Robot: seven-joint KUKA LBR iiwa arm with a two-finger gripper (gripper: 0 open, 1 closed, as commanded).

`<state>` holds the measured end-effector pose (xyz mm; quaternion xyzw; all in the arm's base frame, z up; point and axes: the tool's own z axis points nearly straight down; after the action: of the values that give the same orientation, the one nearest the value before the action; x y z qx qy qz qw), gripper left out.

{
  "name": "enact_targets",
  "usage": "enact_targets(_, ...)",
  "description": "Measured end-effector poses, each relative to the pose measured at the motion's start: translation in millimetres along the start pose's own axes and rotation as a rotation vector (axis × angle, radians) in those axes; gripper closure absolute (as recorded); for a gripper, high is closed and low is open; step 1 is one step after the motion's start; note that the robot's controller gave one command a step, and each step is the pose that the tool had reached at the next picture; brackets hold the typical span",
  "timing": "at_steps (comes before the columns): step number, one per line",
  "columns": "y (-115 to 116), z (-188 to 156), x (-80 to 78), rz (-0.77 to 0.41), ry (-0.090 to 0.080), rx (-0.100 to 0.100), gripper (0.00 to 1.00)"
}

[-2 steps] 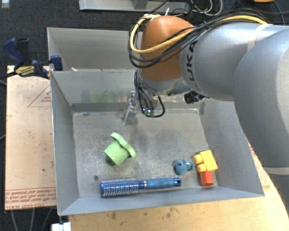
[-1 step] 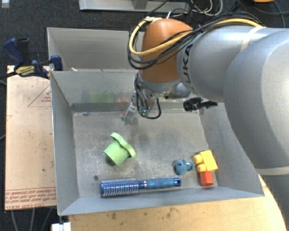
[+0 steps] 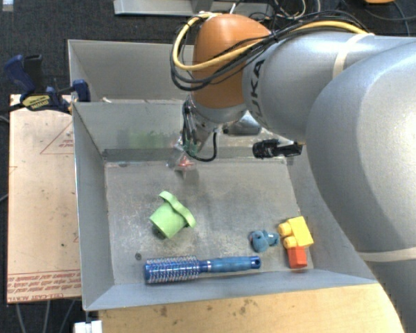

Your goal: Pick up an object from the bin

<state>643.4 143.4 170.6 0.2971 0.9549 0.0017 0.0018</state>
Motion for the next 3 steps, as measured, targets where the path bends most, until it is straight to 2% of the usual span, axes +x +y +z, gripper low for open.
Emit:
enact_targets(1,41,12,68.2,0.138,0.006,0.003,1.00)
enact_targets(2,39,-10,49.1,0.143,-0.001,0.001,1.00)
enact_targets(3,45,-28,42.2,-0.116,-0.001,0.001,1.00)
